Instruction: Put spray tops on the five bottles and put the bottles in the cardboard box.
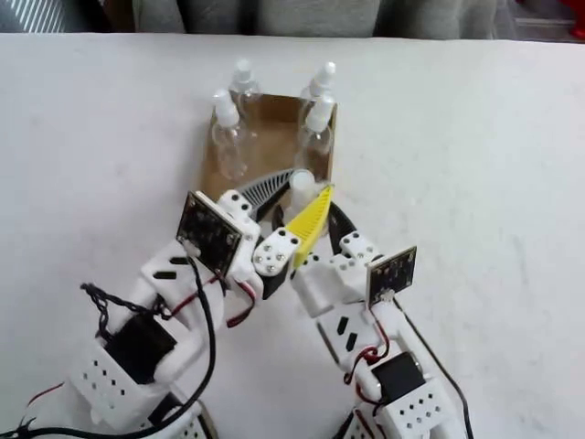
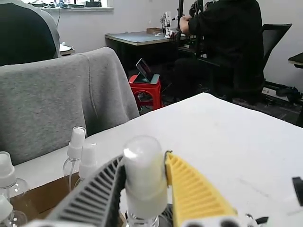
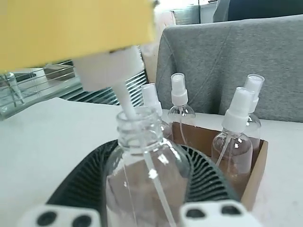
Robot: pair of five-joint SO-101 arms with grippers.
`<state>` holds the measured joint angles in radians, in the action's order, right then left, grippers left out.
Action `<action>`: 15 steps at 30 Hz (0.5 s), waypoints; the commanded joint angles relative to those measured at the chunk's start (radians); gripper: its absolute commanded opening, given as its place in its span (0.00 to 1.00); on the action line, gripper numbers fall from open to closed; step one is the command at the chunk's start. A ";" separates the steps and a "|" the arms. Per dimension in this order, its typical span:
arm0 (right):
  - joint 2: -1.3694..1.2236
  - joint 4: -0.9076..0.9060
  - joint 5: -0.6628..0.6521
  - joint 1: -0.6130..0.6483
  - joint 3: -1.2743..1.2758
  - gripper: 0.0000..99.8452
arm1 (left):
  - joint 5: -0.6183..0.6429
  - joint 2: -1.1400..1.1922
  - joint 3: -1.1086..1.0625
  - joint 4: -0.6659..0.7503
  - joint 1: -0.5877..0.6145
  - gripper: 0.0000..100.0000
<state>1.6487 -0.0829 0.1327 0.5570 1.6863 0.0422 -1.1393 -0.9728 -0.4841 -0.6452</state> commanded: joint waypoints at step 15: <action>0.005 0.005 0.005 -0.051 0.009 0.02 | -0.008 0.209 0.130 -0.060 0.015 0.02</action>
<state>1.6456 -0.0813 0.1327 0.5247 1.6878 0.0422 -1.0226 -0.9467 -0.4780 -0.6360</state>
